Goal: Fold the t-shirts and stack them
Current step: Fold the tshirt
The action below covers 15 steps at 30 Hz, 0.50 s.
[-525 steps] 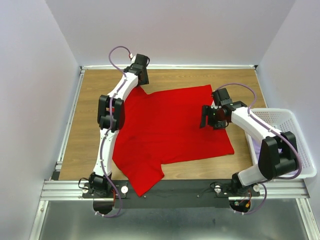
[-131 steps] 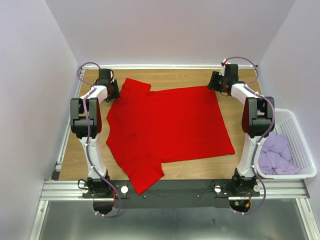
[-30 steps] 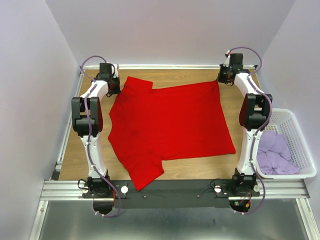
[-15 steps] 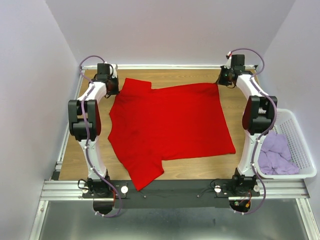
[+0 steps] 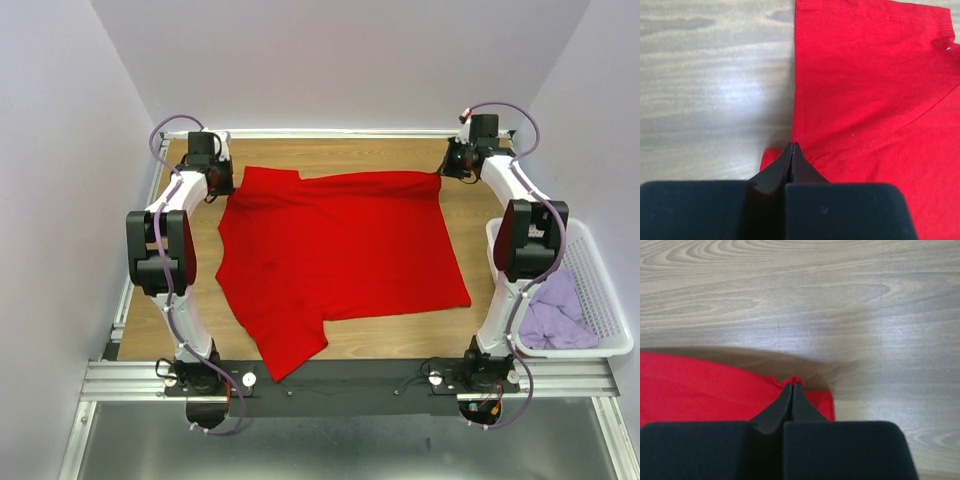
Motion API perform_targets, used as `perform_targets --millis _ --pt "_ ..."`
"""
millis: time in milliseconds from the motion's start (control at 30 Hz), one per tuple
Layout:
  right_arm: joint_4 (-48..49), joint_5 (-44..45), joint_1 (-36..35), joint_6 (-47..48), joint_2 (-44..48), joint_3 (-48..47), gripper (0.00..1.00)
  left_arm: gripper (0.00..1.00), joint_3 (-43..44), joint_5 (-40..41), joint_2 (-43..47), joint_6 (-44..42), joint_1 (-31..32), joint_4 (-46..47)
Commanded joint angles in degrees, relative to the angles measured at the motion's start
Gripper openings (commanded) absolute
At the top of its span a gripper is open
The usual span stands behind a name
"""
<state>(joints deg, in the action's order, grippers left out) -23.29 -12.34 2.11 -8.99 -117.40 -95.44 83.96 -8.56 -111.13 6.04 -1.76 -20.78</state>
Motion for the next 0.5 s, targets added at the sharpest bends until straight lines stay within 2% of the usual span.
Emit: perform_targets --millis 0,467 --pt "-0.4 0.4 1.4 -0.8 4.5 2.4 0.01 0.00 -2.7 0.5 4.4 0.3 -0.4 0.6" --pt "-0.4 0.6 2.9 -5.9 7.8 6.5 0.01 0.00 -6.1 0.4 7.7 0.2 -0.4 0.0"
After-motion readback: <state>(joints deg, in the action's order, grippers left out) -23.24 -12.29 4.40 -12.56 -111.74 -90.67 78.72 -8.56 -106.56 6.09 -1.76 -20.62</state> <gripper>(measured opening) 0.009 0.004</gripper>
